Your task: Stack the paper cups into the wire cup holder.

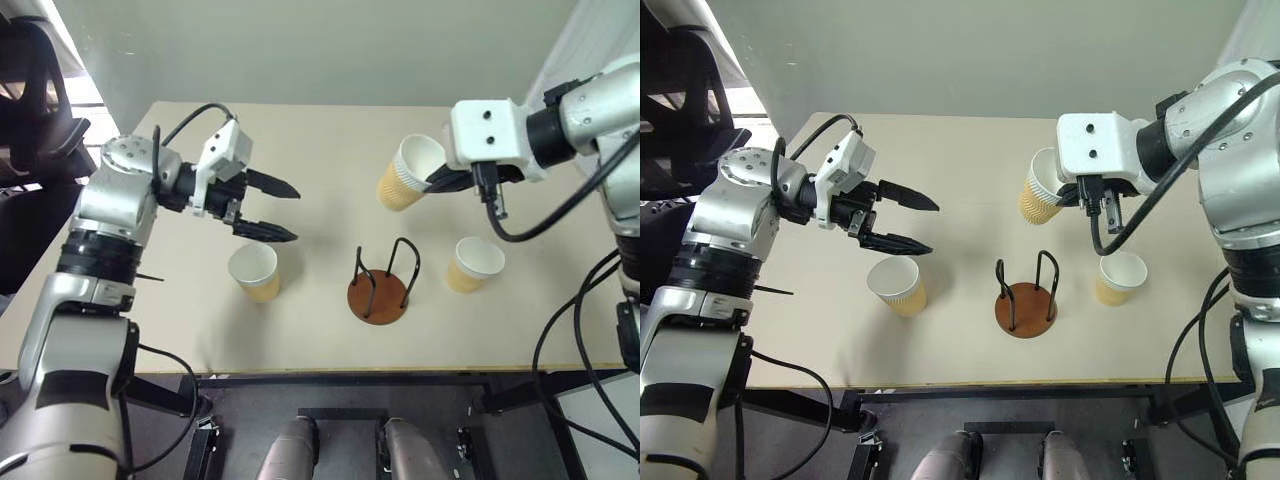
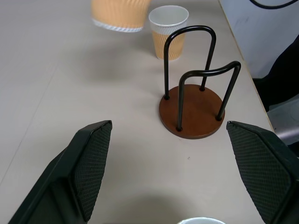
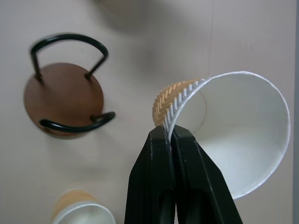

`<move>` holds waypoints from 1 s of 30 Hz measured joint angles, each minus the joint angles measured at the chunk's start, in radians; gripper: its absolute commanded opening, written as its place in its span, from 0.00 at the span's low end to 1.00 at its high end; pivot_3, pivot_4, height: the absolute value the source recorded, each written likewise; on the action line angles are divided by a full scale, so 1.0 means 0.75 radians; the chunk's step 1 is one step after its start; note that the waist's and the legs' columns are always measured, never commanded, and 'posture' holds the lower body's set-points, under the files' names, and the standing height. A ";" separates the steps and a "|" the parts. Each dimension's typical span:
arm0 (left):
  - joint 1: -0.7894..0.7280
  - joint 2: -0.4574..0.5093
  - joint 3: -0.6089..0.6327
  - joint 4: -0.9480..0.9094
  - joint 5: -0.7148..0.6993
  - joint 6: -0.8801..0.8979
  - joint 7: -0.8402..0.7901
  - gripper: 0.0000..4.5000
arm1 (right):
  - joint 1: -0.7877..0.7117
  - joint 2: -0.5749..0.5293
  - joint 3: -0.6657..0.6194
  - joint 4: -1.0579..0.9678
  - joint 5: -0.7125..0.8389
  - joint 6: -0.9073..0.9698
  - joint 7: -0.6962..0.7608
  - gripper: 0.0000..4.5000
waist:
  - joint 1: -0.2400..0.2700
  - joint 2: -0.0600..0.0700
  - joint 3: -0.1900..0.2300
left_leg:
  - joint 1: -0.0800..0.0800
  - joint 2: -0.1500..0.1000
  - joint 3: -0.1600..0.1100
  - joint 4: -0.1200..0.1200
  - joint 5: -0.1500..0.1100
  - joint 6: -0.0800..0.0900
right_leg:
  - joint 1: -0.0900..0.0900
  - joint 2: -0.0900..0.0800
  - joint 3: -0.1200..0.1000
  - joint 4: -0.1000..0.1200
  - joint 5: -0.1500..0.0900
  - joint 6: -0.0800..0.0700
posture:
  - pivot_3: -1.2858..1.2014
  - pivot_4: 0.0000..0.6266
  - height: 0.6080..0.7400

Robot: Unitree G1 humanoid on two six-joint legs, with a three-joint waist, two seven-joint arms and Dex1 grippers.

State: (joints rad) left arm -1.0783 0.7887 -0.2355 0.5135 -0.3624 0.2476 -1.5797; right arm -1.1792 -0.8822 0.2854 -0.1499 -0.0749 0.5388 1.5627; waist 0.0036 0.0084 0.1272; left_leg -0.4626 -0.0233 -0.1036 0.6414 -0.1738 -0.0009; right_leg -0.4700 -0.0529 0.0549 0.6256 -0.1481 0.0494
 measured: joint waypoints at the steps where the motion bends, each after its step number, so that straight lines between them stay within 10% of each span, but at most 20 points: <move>1: -0.009 -0.007 -0.003 0.004 0.000 -0.005 0.000 0.94 | 0.012 -0.006 0.000 -0.038 0.014 0.025 0.000 0.01 | 0.000 0.000 0.000 | 0.000 0.000 0.000 0.000 0.001 0.000 | 0.000 0.000 0.000 0.000 0.000 0.000 | 0.52 0.24 1.00; 14: -0.035 -0.024 -0.077 0.052 -0.027 -0.053 -0.001 0.94 | 0.091 -0.085 0.018 -0.311 0.132 0.202 -0.003 0.01 | 0.000 0.000 0.000 | 0.000 0.000 0.001 0.003 0.001 0.002 | 0.001 0.000 0.001 0.001 -0.002 0.004 | 0.52 0.24 1.00; 30: -0.026 0.242 -0.288 -0.224 -0.381 -0.035 -0.003 0.94 | 0.114 -0.143 0.048 -0.395 0.231 0.252 -0.003 0.01 | 0.002 0.000 0.000 | -0.001 0.000 0.001 0.004 0.001 0.002 | 0.001 0.001 0.001 0.002 -0.003 0.005 | 0.52 0.24 1.00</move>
State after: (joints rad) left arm -1.0980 0.9702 -0.4516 0.3456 -0.6484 0.2217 -1.5817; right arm -1.0935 -0.9892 0.3214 -0.4458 0.0981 0.7279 1.5601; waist 0.0047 0.0081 0.1273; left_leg -0.4632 -0.0237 -0.1031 0.6445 -0.1727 0.0004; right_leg -0.4694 -0.0521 0.0559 0.6272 -0.1504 0.0532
